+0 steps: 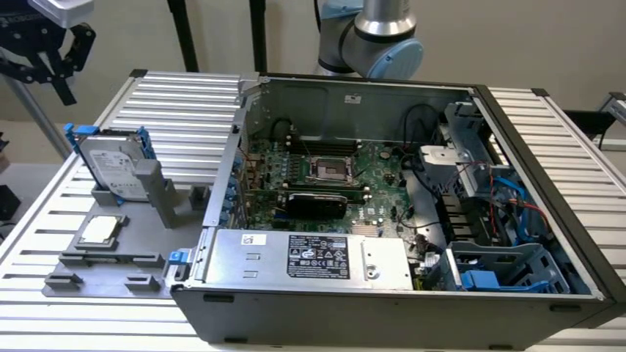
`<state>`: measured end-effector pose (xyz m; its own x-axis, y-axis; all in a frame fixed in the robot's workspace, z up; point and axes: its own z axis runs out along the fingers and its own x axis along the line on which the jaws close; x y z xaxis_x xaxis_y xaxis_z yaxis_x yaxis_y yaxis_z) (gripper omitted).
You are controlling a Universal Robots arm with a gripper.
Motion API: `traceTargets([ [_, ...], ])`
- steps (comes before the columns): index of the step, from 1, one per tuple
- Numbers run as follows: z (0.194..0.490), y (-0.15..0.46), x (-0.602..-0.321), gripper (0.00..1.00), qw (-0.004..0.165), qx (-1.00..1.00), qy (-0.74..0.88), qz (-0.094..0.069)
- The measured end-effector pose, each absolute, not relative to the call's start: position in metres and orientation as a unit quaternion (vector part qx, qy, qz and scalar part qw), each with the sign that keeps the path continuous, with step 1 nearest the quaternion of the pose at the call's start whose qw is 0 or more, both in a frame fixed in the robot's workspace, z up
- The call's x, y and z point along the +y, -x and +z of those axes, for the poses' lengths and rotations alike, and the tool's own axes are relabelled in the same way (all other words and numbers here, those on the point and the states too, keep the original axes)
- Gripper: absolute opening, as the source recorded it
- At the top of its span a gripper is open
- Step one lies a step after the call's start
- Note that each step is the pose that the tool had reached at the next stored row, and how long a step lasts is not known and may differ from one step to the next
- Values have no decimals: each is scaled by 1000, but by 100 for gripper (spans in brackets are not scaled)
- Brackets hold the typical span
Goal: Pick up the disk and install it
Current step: 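Pick up the disk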
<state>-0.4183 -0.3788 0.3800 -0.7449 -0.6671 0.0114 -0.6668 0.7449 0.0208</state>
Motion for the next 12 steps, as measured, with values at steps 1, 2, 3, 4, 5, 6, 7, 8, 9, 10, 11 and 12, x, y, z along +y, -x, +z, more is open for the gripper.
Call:
traceTargets([
  [1, 380, 418, -379, 11, 9, -931, -366, -8],
  [2, 380, 418, -379, 11, 9, -927, -374, -7],
  [3, 380, 418, -379, 11, 9, -924, -382, -7],
  [4, 380, 418, -379, 11, 9, -921, -390, -7],
  [5, 380, 418, -379, 11, 9, -917, -399, -7],
  [6, 380, 418, -379, 11, 9, -913, -408, -7],
  [7, 379, 418, -379, 11, 9, -909, -417, -7],
  [8, 379, 418, -379, 11, 9, -905, -425, -7],
  [9, 379, 418, -379, 11, 9, -901, -433, -7],
  [10, 379, 418, -379, 11, 9, -897, -441, -7],
  [11, 379, 418, -379, 11, 9, -893, -450, -6],
  [12, 379, 418, -379, 11, 9, -889, -458, -6],
])
